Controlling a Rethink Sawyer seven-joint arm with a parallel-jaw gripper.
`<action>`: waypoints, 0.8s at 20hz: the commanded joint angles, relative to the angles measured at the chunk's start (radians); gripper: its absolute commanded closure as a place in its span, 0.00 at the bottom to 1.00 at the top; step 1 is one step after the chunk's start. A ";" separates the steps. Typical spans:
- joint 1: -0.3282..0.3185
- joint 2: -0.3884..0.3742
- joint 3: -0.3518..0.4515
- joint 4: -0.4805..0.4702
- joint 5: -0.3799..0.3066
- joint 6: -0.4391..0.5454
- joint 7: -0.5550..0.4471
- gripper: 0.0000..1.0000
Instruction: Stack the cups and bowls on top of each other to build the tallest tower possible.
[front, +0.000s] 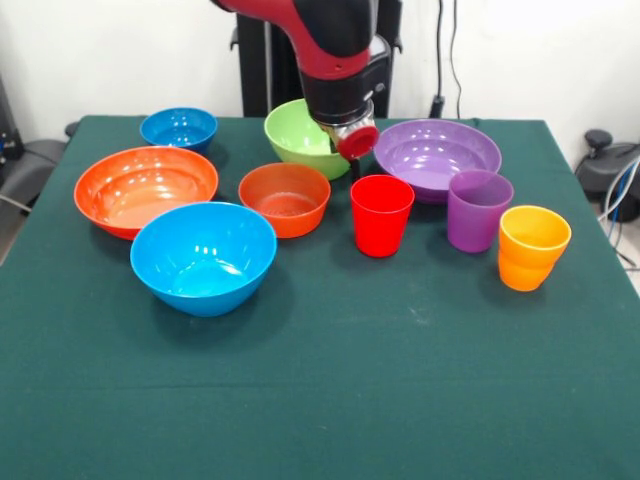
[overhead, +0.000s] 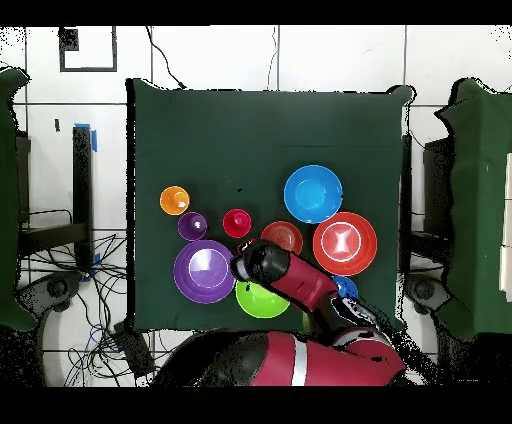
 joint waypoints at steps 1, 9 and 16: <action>-0.013 -0.038 0.038 -0.005 -0.019 0.104 0.060 0.00; -0.004 -0.031 0.035 -0.011 -0.022 0.093 0.064 1.00; 0.011 -0.026 0.018 -0.013 -0.017 0.092 0.080 1.00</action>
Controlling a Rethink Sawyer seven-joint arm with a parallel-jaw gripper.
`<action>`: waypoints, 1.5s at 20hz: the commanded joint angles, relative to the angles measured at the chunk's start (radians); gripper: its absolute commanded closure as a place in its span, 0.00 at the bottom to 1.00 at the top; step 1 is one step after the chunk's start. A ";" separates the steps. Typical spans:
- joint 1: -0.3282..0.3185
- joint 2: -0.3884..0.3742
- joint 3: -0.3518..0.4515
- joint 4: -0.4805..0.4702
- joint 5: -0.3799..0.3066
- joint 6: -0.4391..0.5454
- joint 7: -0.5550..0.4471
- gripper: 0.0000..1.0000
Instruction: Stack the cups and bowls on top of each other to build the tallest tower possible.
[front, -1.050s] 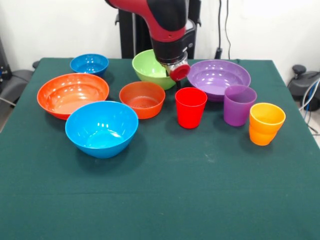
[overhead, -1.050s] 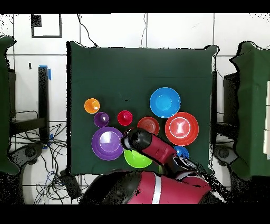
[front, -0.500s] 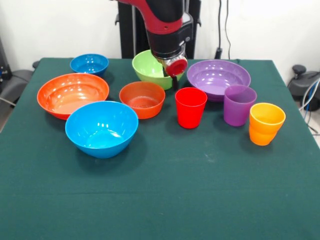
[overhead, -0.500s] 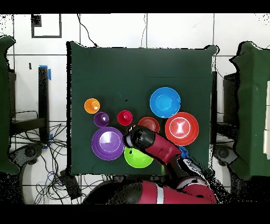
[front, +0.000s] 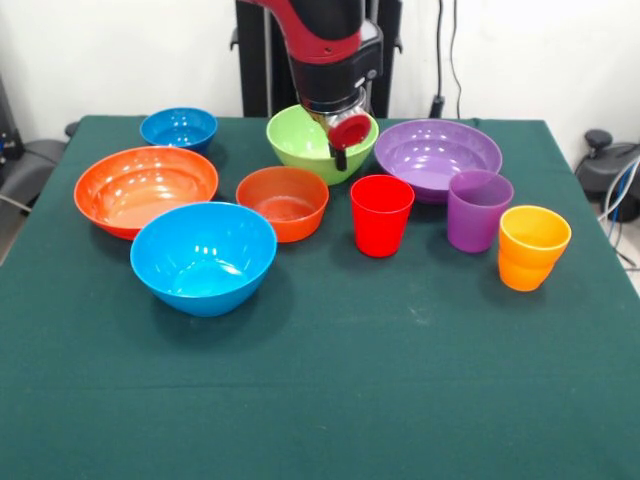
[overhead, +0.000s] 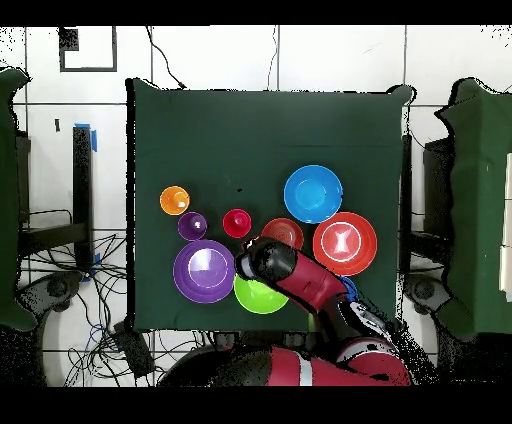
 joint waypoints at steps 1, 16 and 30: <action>0.022 0.022 0.025 -0.015 -0.017 0.054 0.081 1.00; 0.032 -0.137 0.009 -0.027 -0.025 0.345 0.064 1.00; 0.002 -0.130 0.039 -0.140 -0.068 0.551 -0.007 1.00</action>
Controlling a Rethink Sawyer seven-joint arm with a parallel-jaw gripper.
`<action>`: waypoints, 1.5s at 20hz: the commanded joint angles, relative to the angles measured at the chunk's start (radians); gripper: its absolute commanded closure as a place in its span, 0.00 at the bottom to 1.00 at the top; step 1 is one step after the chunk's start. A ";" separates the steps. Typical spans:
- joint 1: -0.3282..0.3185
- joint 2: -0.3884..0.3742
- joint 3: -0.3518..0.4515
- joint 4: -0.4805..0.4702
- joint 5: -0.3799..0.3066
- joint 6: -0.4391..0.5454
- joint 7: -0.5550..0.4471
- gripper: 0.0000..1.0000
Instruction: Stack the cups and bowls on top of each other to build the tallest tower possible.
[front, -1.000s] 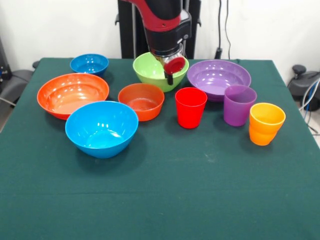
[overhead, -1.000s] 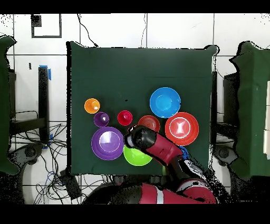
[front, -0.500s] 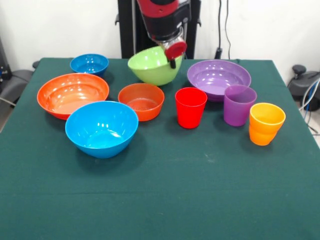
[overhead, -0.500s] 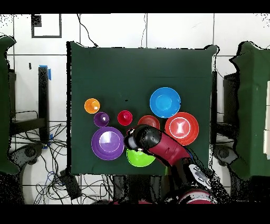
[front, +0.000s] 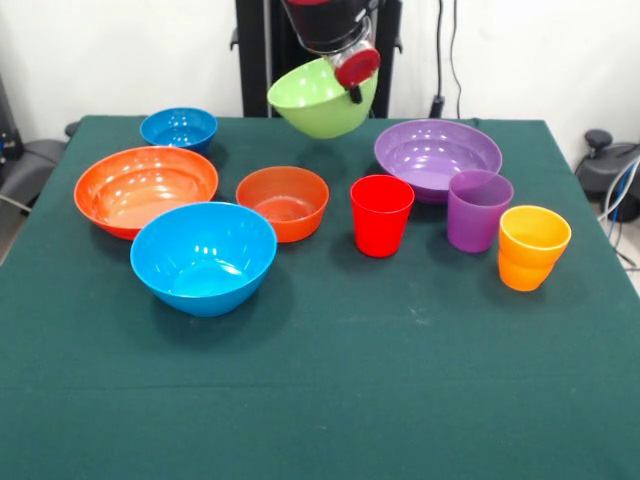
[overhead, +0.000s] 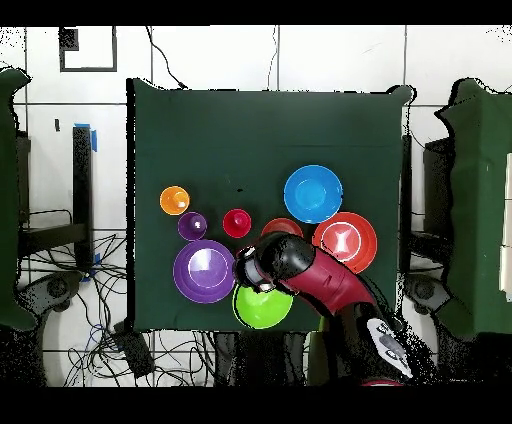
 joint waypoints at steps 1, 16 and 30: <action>0.006 0.030 0.065 -0.141 -0.076 0.150 -0.012 1.00; 0.046 0.145 0.039 -0.317 -0.383 0.091 -0.142 1.00; 0.049 0.227 0.132 -0.549 -0.620 0.250 -0.283 1.00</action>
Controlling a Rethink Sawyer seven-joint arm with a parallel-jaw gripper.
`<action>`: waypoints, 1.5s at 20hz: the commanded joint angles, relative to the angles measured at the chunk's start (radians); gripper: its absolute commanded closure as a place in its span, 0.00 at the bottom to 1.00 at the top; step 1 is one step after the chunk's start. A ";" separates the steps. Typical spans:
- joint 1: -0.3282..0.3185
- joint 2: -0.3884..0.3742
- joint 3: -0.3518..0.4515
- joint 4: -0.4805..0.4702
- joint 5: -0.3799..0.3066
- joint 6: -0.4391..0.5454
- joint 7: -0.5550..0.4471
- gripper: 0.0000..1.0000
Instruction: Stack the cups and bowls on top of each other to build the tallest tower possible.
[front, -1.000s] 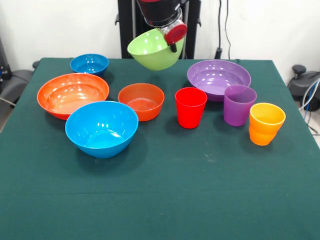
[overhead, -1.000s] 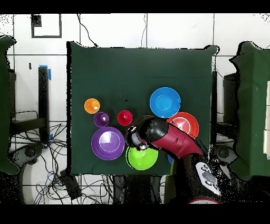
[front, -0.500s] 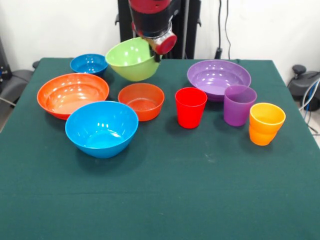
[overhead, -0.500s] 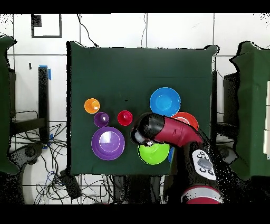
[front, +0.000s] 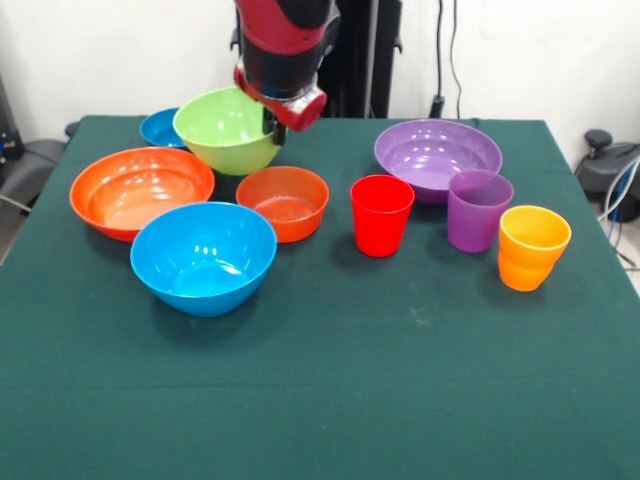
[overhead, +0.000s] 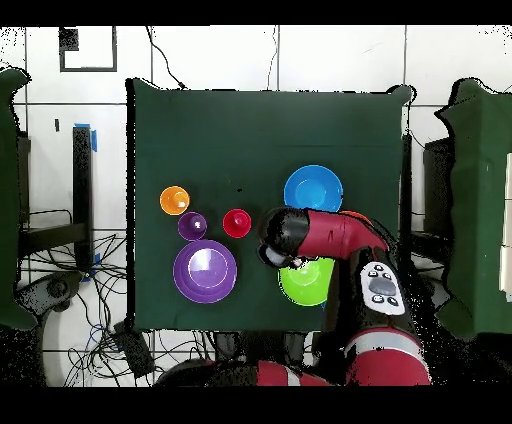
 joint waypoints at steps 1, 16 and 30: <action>0.026 0.106 0.143 -0.225 -0.129 0.180 -0.274 1.00; 0.012 0.091 0.172 -0.314 -0.141 0.388 -0.251 1.00; -0.051 0.034 0.233 -0.317 -0.131 0.533 -0.352 1.00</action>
